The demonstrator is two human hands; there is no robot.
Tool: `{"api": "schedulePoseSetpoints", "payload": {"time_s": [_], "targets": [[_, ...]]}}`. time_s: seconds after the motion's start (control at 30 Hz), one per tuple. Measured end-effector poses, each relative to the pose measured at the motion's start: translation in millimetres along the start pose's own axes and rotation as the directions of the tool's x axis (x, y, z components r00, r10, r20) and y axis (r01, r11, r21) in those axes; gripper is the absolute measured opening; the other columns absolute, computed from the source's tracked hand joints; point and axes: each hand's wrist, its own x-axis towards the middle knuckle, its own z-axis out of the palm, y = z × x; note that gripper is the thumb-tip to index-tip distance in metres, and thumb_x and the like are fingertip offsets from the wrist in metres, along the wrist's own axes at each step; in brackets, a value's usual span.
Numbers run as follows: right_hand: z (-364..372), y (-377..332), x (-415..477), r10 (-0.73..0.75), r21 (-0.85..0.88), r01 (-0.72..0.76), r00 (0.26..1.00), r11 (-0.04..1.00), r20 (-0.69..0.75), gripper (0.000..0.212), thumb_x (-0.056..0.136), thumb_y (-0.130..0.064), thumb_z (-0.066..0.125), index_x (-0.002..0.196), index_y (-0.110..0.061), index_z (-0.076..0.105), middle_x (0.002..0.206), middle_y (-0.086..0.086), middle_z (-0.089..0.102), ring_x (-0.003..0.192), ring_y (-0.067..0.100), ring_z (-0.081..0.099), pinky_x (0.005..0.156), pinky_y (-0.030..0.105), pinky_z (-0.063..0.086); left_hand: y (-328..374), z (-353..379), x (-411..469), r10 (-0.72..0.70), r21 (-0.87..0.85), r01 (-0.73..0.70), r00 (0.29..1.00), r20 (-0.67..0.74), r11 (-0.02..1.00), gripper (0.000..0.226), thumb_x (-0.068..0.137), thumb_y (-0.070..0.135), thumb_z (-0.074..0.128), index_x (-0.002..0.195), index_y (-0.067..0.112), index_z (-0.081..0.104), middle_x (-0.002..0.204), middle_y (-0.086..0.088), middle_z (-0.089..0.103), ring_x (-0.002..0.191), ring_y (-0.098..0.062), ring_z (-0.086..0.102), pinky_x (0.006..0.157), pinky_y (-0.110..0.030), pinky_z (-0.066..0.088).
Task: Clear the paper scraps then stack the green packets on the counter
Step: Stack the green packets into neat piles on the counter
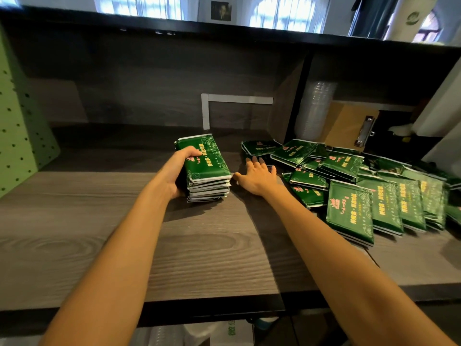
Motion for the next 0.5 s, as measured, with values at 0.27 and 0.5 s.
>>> {"api": "schedulePoseSetpoints", "payload": {"time_s": [0.27, 0.5], "targets": [[-7.3, 2.6, -15.0, -0.056, 0.004, 0.056, 0.998, 0.998, -0.028, 0.058, 0.097, -0.039, 0.037, 0.146, -0.011, 0.028, 0.155, 0.007, 0.024, 0.144, 0.025, 0.016, 0.116, 0.052, -0.001, 0.5, 1.3, -0.7, 0.003, 0.037, -0.002, 1.0, -0.01, 0.999, 0.031, 0.082, 0.03, 0.06, 0.107, 0.012, 0.061, 0.09, -0.007, 0.07, 0.082, -0.022, 0.066, 0.071, -0.033, 0.052], [-20.1, 4.9, -40.1, -0.031, 0.266, 0.115, 0.953, 0.957, -0.301, 0.027, 0.075, -0.009, 0.05, 0.082, 0.006, 0.071, 0.082, 0.027, 0.067, 0.086, 0.042, 0.06, 0.084, 0.043, 0.05, -1.2, 2.7, -9.2, 0.017, 0.036, -0.017, 1.0, -0.008, 0.999, 0.024, 0.084, 0.028, 0.058, 0.101, 0.012, 0.062, 0.088, -0.007, 0.069, 0.08, -0.022, 0.066, 0.068, -0.033, 0.051]]}}
